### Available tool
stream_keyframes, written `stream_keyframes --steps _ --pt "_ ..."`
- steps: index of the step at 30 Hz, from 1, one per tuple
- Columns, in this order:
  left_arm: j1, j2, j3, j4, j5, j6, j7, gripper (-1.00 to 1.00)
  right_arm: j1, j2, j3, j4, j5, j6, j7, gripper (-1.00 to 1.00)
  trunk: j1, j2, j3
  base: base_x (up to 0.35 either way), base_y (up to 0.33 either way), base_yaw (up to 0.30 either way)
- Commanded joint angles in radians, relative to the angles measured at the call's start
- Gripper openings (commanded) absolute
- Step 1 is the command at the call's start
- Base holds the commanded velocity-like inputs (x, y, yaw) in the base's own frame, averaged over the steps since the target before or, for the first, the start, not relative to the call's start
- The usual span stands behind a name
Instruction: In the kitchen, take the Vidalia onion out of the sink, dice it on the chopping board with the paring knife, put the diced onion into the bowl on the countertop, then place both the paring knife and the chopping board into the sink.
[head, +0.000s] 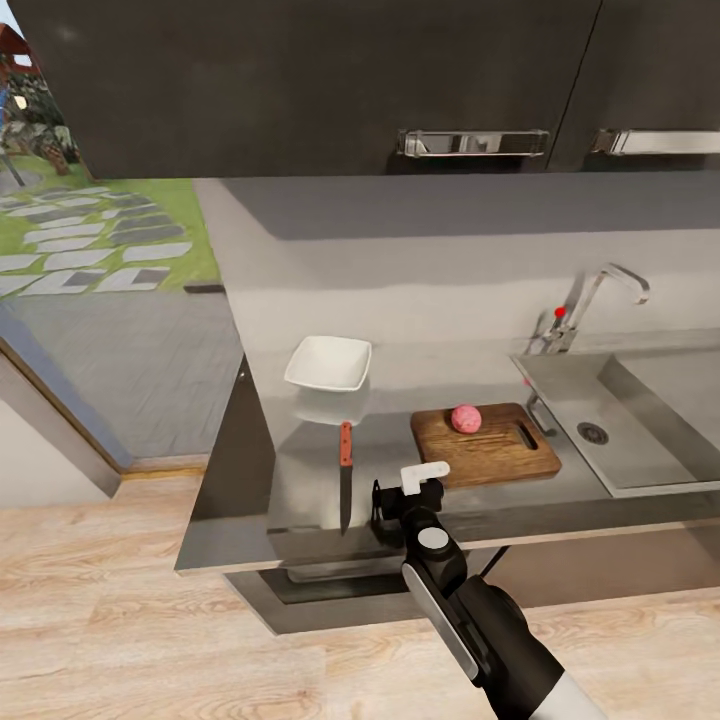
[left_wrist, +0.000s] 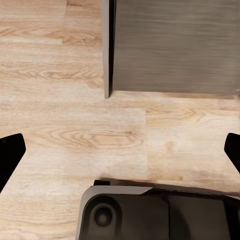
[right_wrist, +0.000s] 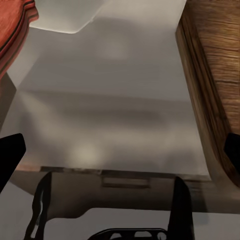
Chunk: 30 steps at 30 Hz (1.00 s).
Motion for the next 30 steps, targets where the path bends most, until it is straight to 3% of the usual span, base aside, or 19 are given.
stream_keyframes --steps 1,30 --pt "0.0 -0.001 0.001 -0.001 0.008 -0.001 -0.004 1.0 -0.001 0.0 0.003 -0.001 -0.009 0.003 -0.009 1.0 0.001 -0.002 -0.002 0.001 0.0 0.0" --pt "0.0 -0.001 0.001 0.005 0.008 -0.001 -0.004 1.0 -0.001 0.001 0.001 -0.001 -0.008 0.006 -0.009 1.0 0.001 -0.002 -0.022 0.0 0.0 0.0"
